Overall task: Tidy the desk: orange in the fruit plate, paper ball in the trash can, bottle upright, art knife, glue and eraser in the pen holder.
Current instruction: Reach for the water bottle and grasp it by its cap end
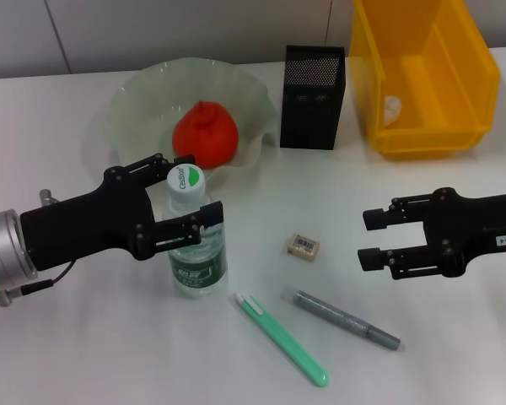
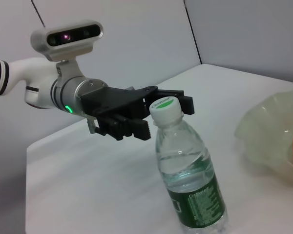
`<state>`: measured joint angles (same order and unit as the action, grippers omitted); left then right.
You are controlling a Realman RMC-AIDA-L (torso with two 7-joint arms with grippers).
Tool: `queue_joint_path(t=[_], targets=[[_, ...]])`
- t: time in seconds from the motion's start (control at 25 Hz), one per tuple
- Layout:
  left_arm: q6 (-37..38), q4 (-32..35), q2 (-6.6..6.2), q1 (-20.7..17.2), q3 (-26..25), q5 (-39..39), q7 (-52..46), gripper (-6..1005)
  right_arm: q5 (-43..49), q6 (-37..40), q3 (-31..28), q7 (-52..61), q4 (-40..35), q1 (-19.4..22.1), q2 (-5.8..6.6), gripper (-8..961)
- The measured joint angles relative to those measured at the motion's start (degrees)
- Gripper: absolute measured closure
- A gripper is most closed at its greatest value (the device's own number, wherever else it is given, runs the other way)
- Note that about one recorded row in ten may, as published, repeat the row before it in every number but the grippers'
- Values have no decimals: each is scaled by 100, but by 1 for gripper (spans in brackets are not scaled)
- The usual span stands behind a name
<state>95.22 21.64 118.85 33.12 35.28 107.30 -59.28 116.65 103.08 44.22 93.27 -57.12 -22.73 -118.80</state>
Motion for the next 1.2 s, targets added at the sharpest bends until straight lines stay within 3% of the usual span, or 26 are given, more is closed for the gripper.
queue_joint_path(t=[0.56, 0.68, 0.92, 1.2], targets=[[-171, -282, 7, 30, -36, 0, 537, 202, 2, -40, 9, -12, 124, 2, -12, 286], [-182, -291, 7, 36, -41, 1, 628, 409, -5, -44, -6, -13, 207, -7, -14, 286], [-211, -291, 7, 61, -19, -3, 631, 569, -10, -53, -4, -15, 221, -28, -13, 286], [-186, -224, -13, 64, -51, -45, 523, 567, -10, -53, -9, -19, 282, -95, -7, 286]])
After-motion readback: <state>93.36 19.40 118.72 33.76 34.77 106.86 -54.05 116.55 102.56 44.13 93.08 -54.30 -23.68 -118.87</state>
